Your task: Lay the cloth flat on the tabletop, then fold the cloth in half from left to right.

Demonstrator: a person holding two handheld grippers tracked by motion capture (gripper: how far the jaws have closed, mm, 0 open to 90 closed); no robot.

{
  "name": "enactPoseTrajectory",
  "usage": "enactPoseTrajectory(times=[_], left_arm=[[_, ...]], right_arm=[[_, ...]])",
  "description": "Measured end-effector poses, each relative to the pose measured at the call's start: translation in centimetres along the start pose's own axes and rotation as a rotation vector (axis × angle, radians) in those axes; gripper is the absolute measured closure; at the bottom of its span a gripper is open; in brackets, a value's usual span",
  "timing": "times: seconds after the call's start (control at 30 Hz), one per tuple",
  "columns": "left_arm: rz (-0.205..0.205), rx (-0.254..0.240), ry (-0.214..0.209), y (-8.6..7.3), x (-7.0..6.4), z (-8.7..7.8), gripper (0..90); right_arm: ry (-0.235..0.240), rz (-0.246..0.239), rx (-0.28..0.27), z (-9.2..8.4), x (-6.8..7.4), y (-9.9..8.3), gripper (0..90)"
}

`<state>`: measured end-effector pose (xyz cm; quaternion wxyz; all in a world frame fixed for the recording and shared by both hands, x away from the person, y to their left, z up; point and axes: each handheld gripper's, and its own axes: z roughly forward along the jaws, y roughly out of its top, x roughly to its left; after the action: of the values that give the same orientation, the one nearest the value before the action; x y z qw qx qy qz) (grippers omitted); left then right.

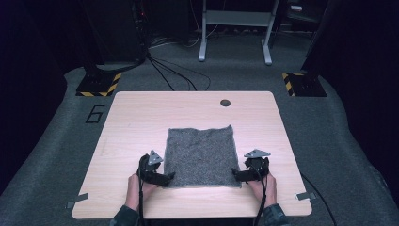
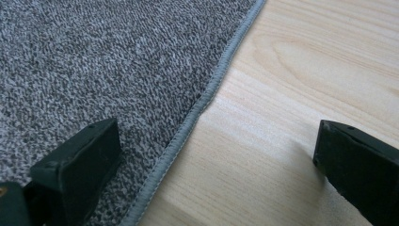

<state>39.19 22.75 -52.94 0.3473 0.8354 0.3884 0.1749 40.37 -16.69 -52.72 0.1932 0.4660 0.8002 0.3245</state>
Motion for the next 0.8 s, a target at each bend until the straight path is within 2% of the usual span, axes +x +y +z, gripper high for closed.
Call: enactPoseTrajectory(times=[0.03,0.13,0.3,0.37,0.53,0.63,0.73,0.8], left_arm=[[-0.011,-0.009,0.001,-0.1,-0.1,0.0,3.6],[-0.01,-0.007,0.006,-0.2,-0.2,-0.1,3.6],[-0.011,-0.014,0.003,-0.3,-0.3,-0.1,3.6],[-0.003,0.0,0.004,-0.3,-0.3,-0.3,3.6],[-0.013,-0.013,0.01,-0.3,-0.4,-0.3,3.5],[-0.047,-0.006,-0.019,-0.2,-0.1,-0.4,1.6],[-0.081,-0.036,-0.035,0.2,0.4,-1.3,0.6],[-0.086,-0.049,-0.04,0.6,0.8,-1.7,0.6]], right_arm=[[-0.003,0.002,-0.002,0.0,0.0,0.0,1.0],[-0.004,0.019,0.001,0.0,0.2,-0.1,1.0],[-0.011,0.01,-0.008,-0.2,0.3,-0.3,1.0],[-0.019,0.016,-0.007,-0.3,0.4,-0.3,1.0],[-0.009,0.013,-0.009,-0.2,0.2,-0.3,1.0],[-0.007,0.017,-0.01,-0.2,0.2,-0.3,1.0],[-0.006,0.009,-0.011,-0.2,0.2,-0.3,1.0],[0.001,0.016,0.001,-0.3,0.2,-0.3,1.2]])
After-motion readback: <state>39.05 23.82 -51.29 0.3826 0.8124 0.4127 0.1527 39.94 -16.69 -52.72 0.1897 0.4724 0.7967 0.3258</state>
